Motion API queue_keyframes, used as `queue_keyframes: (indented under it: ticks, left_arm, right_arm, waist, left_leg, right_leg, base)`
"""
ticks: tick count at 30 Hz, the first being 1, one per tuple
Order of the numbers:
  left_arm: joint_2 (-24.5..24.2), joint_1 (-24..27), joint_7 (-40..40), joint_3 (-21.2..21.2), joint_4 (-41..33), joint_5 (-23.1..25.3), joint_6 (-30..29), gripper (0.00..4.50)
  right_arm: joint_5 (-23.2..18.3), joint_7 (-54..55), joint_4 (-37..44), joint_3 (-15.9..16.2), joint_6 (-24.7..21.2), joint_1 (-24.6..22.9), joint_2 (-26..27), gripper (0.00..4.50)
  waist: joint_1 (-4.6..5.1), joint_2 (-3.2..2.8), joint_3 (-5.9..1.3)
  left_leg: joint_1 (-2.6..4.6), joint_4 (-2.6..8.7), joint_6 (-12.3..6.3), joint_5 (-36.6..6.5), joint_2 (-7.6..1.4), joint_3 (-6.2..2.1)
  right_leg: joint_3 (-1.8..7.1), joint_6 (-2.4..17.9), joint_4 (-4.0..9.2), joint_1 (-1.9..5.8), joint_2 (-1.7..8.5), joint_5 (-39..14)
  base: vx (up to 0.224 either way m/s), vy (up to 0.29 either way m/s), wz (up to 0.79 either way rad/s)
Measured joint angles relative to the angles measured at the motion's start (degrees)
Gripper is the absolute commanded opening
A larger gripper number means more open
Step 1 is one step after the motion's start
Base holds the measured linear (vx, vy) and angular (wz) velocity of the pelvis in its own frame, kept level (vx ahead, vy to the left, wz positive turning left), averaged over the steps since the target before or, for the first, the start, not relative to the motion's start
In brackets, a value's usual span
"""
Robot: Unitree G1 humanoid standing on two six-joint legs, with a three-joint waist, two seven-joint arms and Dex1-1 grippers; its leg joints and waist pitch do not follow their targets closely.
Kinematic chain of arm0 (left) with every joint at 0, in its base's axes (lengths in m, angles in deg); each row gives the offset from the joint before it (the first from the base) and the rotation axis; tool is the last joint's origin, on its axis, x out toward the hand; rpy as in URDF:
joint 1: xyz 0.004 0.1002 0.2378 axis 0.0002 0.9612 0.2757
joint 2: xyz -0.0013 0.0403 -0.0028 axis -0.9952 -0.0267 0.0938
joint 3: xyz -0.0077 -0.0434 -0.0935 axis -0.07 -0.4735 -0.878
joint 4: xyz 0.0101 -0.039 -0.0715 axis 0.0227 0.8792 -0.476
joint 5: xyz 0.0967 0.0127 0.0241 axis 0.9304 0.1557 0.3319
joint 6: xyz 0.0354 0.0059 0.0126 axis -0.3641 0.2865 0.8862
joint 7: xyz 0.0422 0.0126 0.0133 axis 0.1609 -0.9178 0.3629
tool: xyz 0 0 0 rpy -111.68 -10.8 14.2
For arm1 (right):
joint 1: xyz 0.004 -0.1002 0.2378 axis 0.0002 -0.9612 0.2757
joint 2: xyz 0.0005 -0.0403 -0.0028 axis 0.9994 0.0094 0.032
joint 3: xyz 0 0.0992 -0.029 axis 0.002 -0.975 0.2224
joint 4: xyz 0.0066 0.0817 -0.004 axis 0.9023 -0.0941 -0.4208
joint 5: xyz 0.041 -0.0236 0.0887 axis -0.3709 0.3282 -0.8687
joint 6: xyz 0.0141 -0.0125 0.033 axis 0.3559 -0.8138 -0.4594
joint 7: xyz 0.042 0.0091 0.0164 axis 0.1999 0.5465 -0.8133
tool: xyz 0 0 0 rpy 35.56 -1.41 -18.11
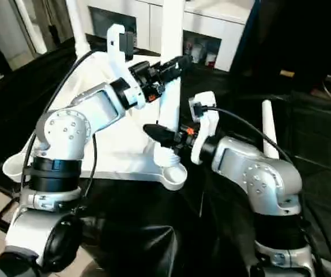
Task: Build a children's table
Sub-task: Pick table leg
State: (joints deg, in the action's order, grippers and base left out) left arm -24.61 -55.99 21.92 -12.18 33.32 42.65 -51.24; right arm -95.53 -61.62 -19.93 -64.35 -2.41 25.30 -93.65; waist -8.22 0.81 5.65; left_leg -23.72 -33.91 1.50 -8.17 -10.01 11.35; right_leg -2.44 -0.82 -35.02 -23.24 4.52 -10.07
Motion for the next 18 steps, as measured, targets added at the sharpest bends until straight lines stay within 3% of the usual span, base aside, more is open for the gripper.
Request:
queue_keyframes:
  ticks: [4,5,6,13,18]
  left_arm:
    - [0.19,0.0,-0.46,-0.03,0.0,0.75,2.09,1.86]
    - [0.14,0.0,-0.46,-0.05,0.01,0.75,2.51,1.85]
    - [0.12,0.0,-0.6,-0.12,0.01,0.8,2.7,1.84]
    - [-1.21,0.01,-0.58,-2.35,1.36,0.69,3.13,1.82]
    - [-3.22,0.01,3.35,-2.04,1.39,-0.06,2.51,1.82]
  right_arm:
    - [1.67,-0.26,-0.51,0.68,1.16,1.17,-0.1,1.94]
    - [1.9,-0.29,-0.66,0.81,1.2,1.54,-0.1,2.5]
    - [1.98,-0.38,-0.73,0.85,1.38,1.66,-0.08,2.64]
    - [1.92,-2.46,-0.95,0.98,3.18,2.76,-0.37,3.25]
    - [0.63,-6.58,-1.03,1.01,1.62,4.26,-4.13,3.32]
  waist:
    - [0.03,0.17,0.01]
    - [0.03,0.22,0.0]
    - [0.03,0.27,-0.02]
    - [-0.02,0.53,-0.06]
    - [-0.22,0.66,-0.14]
  left_leg:
    - [0.03,0.0,0.01,0.0,0.0,0.0]
    - [0.03,0.0,0.01,0.0,-0.01,-0.01]
    - [0.03,0.0,0.01,0.01,-0.01,-0.01]
    - [0.0,-0.05,0.01,0.01,-0.01,-0.01]
    - [-0.04,-0.1,0.0,0.01,-0.01,-0.01]
  right_leg:
    - [-0.01,-0.04,-0.02,0.0,0.0,0.04]
    - [-0.01,-0.05,-0.03,0.0,0.0,0.05]
    - [-0.01,-0.06,-0.03,0.0,0.0,0.05]
    - [-0.01,-0.04,-0.05,0.0,0.0,0.08]
    - [-0.02,-0.04,-0.05,0.0,0.0,0.07]
  base:
    - [0.0,0.0,0.0]
    - [0.0,0.0,0.0]
    - [0.0,0.0,0.0]
    - [0.0,0.0,0.0]
    - [0.0,0.0,0.0]
